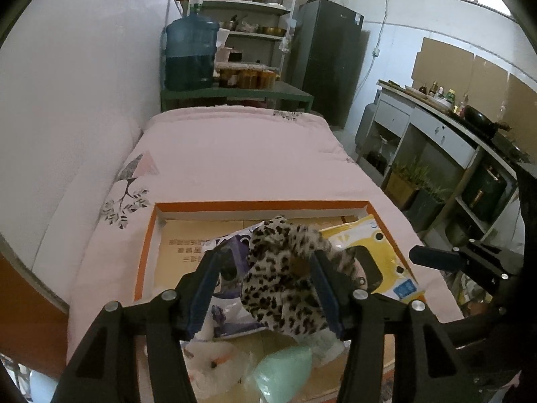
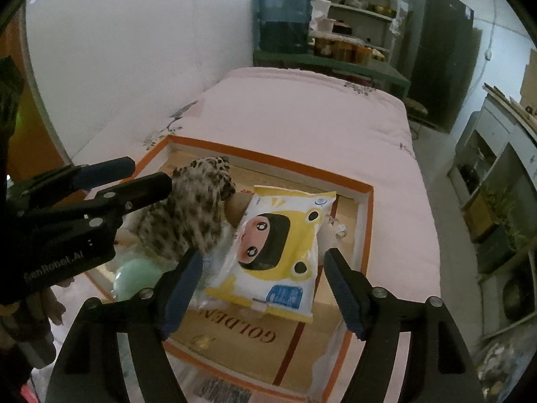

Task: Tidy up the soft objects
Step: 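Open left tool releasing the scrunchie while right tool releases the wipes pack into the box, then withdraw both open tools toward the green ring and tissue pack, then grasp the green fuzzy ring with left tool while right tool grasps the green tissue pack, then carry the green ring with left tool while right tool carries the tissue pack over the box, then open left tool releasing the ring while right tool releases the tissue pack into the box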

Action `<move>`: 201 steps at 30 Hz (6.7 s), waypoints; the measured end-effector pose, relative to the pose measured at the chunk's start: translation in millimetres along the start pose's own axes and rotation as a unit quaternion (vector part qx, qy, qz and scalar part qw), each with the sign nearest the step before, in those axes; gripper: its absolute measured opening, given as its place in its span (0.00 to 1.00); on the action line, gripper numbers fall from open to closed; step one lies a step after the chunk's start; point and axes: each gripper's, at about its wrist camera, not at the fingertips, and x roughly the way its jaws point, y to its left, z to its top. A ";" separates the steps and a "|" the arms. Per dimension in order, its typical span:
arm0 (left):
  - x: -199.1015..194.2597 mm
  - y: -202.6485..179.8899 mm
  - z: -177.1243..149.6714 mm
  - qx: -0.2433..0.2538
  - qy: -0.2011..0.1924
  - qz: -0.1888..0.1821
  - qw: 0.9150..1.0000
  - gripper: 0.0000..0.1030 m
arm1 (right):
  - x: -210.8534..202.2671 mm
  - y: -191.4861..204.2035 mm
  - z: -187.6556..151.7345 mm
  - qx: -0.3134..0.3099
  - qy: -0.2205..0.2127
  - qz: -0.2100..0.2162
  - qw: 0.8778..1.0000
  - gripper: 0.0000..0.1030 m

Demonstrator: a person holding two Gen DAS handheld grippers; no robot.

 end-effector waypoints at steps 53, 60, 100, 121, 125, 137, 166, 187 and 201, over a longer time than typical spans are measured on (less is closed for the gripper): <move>-129.4 47.0 -114.4 -0.065 -0.058 -0.002 0.996 0.59 | -36.8 58.1 -107.5 0.198 0.007 0.158 0.967 0.75; -114.2 52.0 -123.6 -0.061 -0.039 -0.007 0.997 0.59 | -15.5 60.3 -107.5 0.221 0.020 0.139 0.965 0.76; -43.5 43.9 -137.1 -0.036 0.054 -0.063 0.996 0.14 | -31.1 120.3 -112.4 -0.183 -0.044 -0.010 0.982 0.38; -110.0 28.3 -91.2 -0.027 -0.058 -0.047 0.997 0.14 | -85.0 107.4 -90.3 -0.129 -0.093 -0.020 0.987 0.37; -118.4 25.6 -76.1 -0.026 -0.081 -0.044 0.995 0.14 | -93.5 100.0 -80.2 -0.124 -0.102 -0.030 0.986 0.37; -116.3 15.9 -35.8 -0.024 -0.114 -0.036 0.993 0.14 | -100.2 79.2 -44.7 -0.111 -0.113 -0.046 0.986 0.37; -31.0 42.1 13.3 -0.044 -0.064 0.011 0.997 0.14 | -12.1 28.6 27.4 -0.046 -0.047 -0.018 0.998 0.37; 26.2 55.6 -10.5 -0.042 0.002 0.030 0.999 0.14 | 26.0 52.7 27.8 -0.102 -0.045 -0.024 0.994 0.40; 27.3 65.7 -25.8 -0.058 0.005 0.004 0.998 0.59 | 20.8 44.6 18.2 -0.077 -0.063 0.021 0.995 0.68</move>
